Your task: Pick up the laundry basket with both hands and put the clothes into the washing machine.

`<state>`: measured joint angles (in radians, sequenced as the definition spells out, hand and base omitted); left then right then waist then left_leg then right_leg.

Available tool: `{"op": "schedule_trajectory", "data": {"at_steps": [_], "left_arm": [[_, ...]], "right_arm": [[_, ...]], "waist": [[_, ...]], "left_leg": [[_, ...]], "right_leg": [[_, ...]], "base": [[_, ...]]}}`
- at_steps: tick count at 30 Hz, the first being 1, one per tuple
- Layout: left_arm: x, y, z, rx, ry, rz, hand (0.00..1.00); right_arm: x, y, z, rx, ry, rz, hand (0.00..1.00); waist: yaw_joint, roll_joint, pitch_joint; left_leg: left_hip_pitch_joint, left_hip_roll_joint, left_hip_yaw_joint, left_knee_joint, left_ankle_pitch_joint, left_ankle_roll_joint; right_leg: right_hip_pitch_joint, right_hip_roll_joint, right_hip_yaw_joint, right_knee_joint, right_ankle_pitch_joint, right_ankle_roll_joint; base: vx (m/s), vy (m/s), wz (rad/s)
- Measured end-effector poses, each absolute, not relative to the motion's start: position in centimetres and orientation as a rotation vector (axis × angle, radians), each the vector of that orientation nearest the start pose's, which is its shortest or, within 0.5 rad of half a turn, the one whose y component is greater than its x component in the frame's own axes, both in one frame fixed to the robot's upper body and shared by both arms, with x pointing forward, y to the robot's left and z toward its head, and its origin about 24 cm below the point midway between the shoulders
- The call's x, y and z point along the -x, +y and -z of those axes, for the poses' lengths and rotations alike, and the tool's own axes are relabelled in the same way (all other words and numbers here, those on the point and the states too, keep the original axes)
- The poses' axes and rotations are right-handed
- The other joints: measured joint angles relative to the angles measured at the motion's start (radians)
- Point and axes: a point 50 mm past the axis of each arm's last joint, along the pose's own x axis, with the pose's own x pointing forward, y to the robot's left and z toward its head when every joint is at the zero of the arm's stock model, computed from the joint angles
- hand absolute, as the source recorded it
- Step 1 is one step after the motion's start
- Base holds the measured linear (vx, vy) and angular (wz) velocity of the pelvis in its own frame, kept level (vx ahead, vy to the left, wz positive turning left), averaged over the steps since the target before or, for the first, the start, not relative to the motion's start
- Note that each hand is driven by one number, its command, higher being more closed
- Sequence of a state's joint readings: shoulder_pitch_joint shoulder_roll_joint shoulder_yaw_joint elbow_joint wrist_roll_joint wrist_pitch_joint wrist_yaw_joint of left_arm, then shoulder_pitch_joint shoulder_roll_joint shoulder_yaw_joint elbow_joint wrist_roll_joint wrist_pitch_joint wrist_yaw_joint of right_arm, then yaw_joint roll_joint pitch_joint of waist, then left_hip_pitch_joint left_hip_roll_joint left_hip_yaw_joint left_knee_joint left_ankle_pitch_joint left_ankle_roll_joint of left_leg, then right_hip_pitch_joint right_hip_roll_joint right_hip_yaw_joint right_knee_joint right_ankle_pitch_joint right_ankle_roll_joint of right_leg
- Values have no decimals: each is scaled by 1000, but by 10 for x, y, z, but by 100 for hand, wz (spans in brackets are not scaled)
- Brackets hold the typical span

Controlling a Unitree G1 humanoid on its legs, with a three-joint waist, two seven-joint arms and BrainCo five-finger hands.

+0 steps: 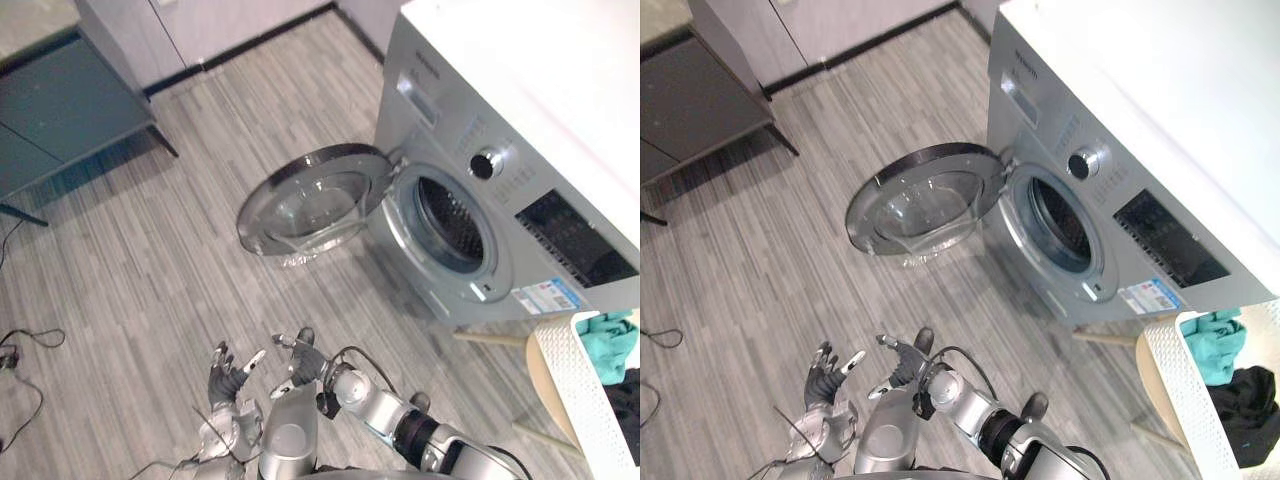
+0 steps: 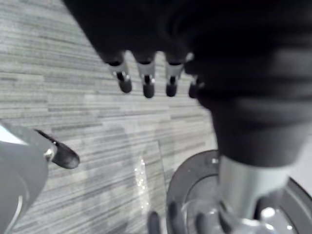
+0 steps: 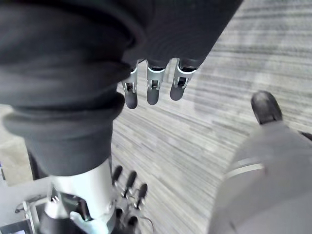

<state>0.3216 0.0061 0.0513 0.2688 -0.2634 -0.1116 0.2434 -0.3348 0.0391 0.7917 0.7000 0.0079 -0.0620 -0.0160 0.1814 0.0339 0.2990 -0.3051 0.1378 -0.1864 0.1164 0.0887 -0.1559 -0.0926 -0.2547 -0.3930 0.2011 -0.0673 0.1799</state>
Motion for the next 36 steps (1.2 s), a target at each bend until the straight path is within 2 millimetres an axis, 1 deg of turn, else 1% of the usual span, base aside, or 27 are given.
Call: {"op": "schedule_trajectory", "data": {"at_steps": [1,2,5,7,8,9,10,12,13,14,15,16,17,18,19,20,21,22,23,24,25,26,28,30,32,34,36], "left_arm": [[-144,194,73,190,482,-470,0],[-141,194,75,188,495,-471,0],[-139,193,83,181,540,-465,0],[-142,190,89,154,579,-425,0],[-149,185,89,111,579,-353,0],[-164,178,83,75,549,-266,0],[-174,175,79,59,526,-231,0],[-217,175,53,-28,395,-158,0],[-228,177,44,-49,356,-153,0],[-252,182,27,-89,286,-143,0],[-264,186,17,-111,253,-145,0],[-292,199,0,-160,215,-164,0],[-318,216,-18,-204,206,-207,0],[-331,224,-29,-230,200,-230,0],[-352,240,-54,-269,183,-280,0],[-365,255,-76,-293,176,-329,0],[-369,264,-84,-289,175,-356,0],[-372,281,-98,-285,183,-398,0],[-379,270,-103,-275,178,-336,0],[-381,267,-105,-269,179,-330,0],[-385,270,-114,-278,188,-349,0],[-386,281,-124,-274,184,-390,0],[-389,286,-141,-209,141,-441,0],[-391,287,-149,-82,121,-482,0],[-389,293,-150,-24,119,-521,0],[-389,293,-155,-12,108,-544,0],[-390,291,-157,13,100,-544,0]], "right_arm": [[-233,12,36,334,270,-763,0],[-238,0,34,299,271,-704,0],[-239,-26,36,258,280,-608,0],[-238,-50,37,230,285,-523,0],[-236,-65,37,214,285,-468,0],[-233,-86,41,200,306,-391,0],[-232,-93,41,195,309,-364,0],[-230,-124,45,186,335,-230,0],[-231,-130,44,183,335,-205,0],[-232,-139,41,180,324,-161,0],[-232,-143,40,178,321,-148,0],[-234,-146,38,165,312,-128,0],[-235,-148,36,141,310,-110,0],[-236,-149,36,134,307,-103,0],[-237,-149,34,110,301,-93,0],[-239,-146,31,85,288,-92,0],[-239,-144,31,70,289,-91,0],[-240,-136,29,28,279,-91,0],[-239,-132,27,-5,272,-84,0],[-240,-127,26,-20,268,-91,0],[-242,-116,23,-45,250,-113,0],[-241,-108,20,-86,237,-122,0],[-235,-104,20,-131,233,-107,0],[-229,-102,22,-163,245,-94,0],[-228,-99,18,-187,233,-86,0],[-228,-97,11,-208,204,-85,0],[-228,-98,8,-214,188,-82,0]], "waist": [[-1,-7,-14],[-3,-18,-33],[-14,-29,-53],[-41,-42,-59],[-61,-42,-60],[-67,-45,-61],[-72,-46,-60],[-110,-57,-55],[-116,-61,-52],[-133,-72,-43],[-142,-78,-35],[-154,-89,-12],[-171,-101,19],[-173,-106,35],[-176,-121,71],[-184,-133,104],[-191,-141,113],[-199,-156,122],[-195,-165,129],[-195,-171,133],[-200,-192,143],[-217,-210,152],[-222,-224,163],[-215,-229,176],[-214,-229,176],[-195,-229,176],[-192,-229,177]], "left_leg": [[1,1,1,-3,-1,0],[4,4,5,-11,-1,0],[12,13,24,-16,0,0],[30,24,65,-30,1,-3],[33,29,81,-31,2,-4],[35,40,112,-31,1,-5],[35,45,123,-31,1,-5],[37,65,174,-27,0,-7],[36,70,186,-24,-1,-8],[25,82,206,-5,-6,-14],[17,90,213,8,-11,-16],[-7,104,221,38,-20,-21],[-38,115,216,66,-22,-22],[-54,121,216,77,-23,-22],[-86,128,213,97,-24,-24],[-123,130,208,114,-27,-23],[-143,131,207,120,-28,-23],[-190,133,207,138,-28,-23],[-226,139,212,158,-31,-19],[-244,143,212,171,-33,-16],[-276,155,211,192,-43,-24],[-315,168,202,211,-49,-27],[-358,176,189,221,-50,-28],[-379,178,186,242,-50,-28],[-384,183,188,259,-57,-27],[-395,194,191,293,-79,-25],[-399,195,190,305,-89,-23]], "right_leg": [[0,1,0,-4,0,0],[0,5,4,-14,2,-4],[-2,11,19,-30,12,-5],[-20,14,61,-30,20,-2],[-30,16,75,-30,23,-4],[-53,23,108,-31,36,-6],[-62,27,122,-32,40,-7],[-100,42,176,-32,59,-16],[-109,46,186,-32,63,-18],[-130,56,210,-31,71,-21],[-141,62,220,-31,77,-25],[-161,76,235,-30,87,-29],[-182,85,235,-24,94,-33],[-196,90,237,-22,99,-36],[-221,98,239,-22,109,-32],[-251,101,239,-18,117,-32],[-269,101,240,-18,122,-31],[-306,105,247,-25,137,-33],[-334,111,259,-41,155,-30],[-341,116,260,-51,164,-31],[-357,127,261,-67,175,-32],[-371,139,255,-86,182,-29],[-388,150,253,-117,196,-30],[-397,152,252,-124,224,-33],[-399,154,256,-123,227,-37],[-398,163,259,-123,227,-37],[-395,164,259,-123,226,-37]], "base": [[7,-4,-5],[5,-7,-8],[4,-10,-23],[7,-8,-48],[-10,-2,-63],[-18,-3,-60],[-33,-7,-68],[-46,-14,-68],[-69,-14,-70],[-69,-18,-50],[-102,-25,-59],[-135,-31,-38],[-152,-29,-32],[-175,-27,-17],[-177,-25,-15],[-178,-21,-11],[-161,-12,-11],[-120,1,-22],[-108,0,-25],[-82,-10,-29],[-65,-18,-24],[-63,-23,-20],[-20,-6,-6],[15,3,0],[60,17,-9],[75,32,-16],[78,39,-4]]}}
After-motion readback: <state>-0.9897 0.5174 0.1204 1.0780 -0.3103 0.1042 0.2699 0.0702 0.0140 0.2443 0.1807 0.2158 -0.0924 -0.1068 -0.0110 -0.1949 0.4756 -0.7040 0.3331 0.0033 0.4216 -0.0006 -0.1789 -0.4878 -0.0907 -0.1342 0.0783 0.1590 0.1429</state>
